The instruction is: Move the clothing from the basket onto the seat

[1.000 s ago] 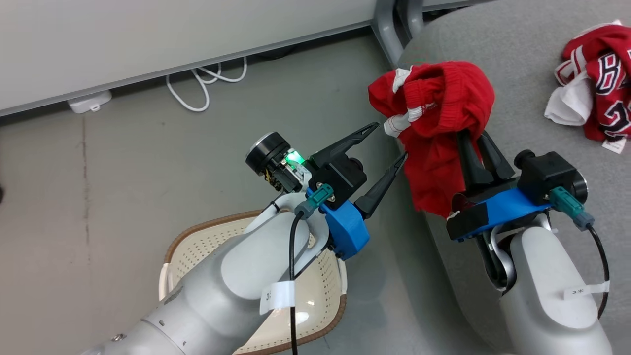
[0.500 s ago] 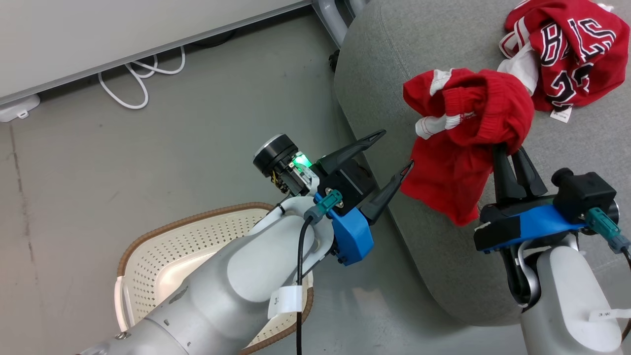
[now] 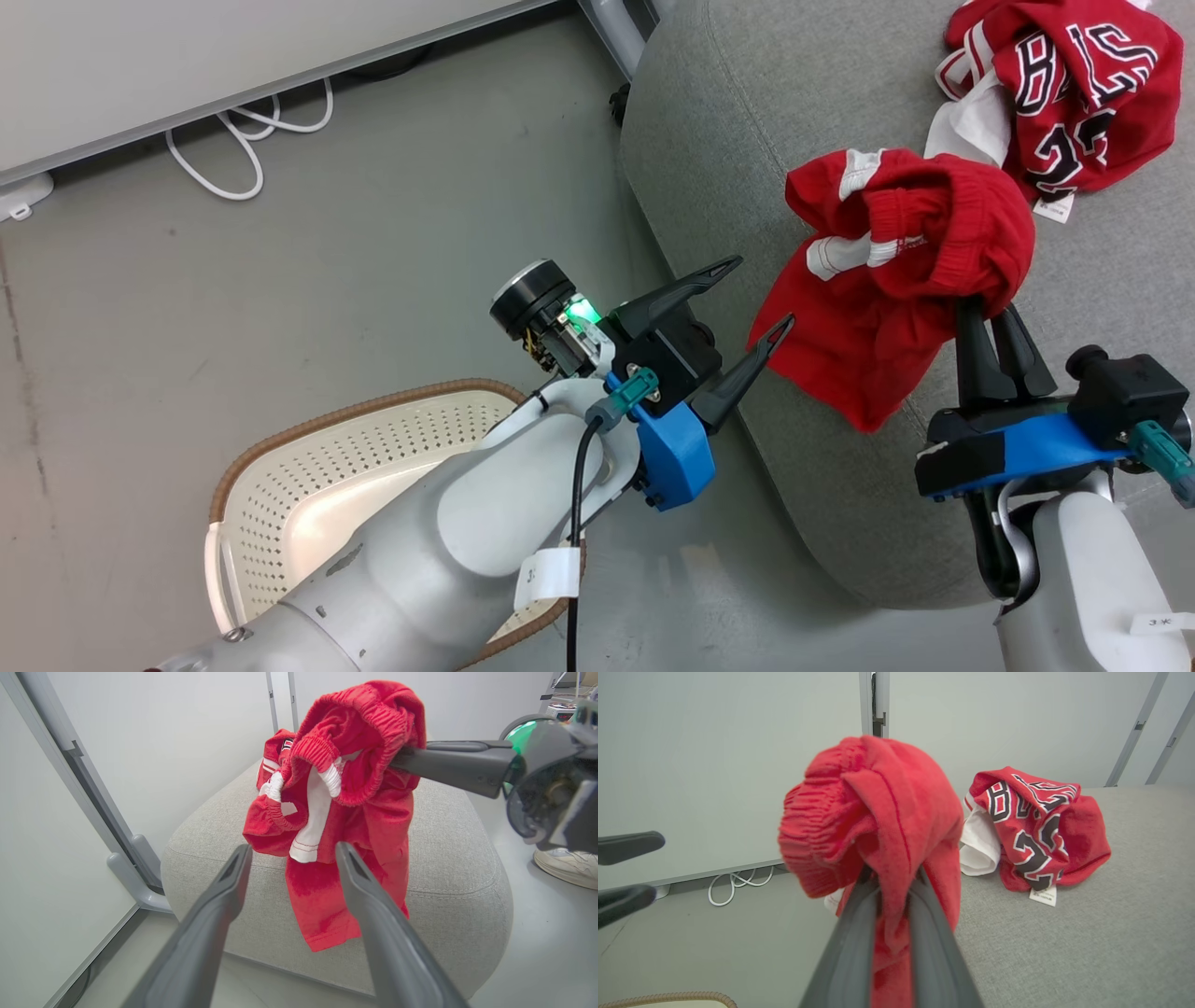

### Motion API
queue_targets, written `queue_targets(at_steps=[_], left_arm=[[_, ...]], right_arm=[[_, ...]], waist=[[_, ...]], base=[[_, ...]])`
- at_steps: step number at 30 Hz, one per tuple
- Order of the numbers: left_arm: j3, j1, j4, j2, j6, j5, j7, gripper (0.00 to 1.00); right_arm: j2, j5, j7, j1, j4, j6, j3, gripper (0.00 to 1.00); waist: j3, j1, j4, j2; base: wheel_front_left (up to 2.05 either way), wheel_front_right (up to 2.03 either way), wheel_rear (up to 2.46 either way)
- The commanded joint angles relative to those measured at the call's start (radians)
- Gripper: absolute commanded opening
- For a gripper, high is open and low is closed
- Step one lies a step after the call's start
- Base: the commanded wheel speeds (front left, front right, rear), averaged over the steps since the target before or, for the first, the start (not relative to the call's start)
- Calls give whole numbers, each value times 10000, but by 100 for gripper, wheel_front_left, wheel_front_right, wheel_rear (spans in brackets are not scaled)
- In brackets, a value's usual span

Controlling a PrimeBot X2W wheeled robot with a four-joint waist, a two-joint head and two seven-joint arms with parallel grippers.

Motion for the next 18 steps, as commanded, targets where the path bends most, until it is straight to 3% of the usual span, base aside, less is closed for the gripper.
queue_targets(at_steps=[1, 11, 18], left_arm=[[-41, -191, 5, -3, 47, -32, -24, 100], [27, -438, -76, 9, 172, 21, -24, 100], [149, -819, -273, 197, 278, 193, -24, 100]], right_arm=[[5, 9, -8, 72, -99, 1, 41, 0], [-111, -139, -8, -827, -399, 1, 98, 0], [-819, -204, -8, -2385, -949, 1, -140, 0]], waist=[[10, 0, 13, 0], [427, 0, 83, 0], [1360, 0, 292, 0]], base=[[0, 0, 0], [0, 0, 0], [0, 0, 0]])
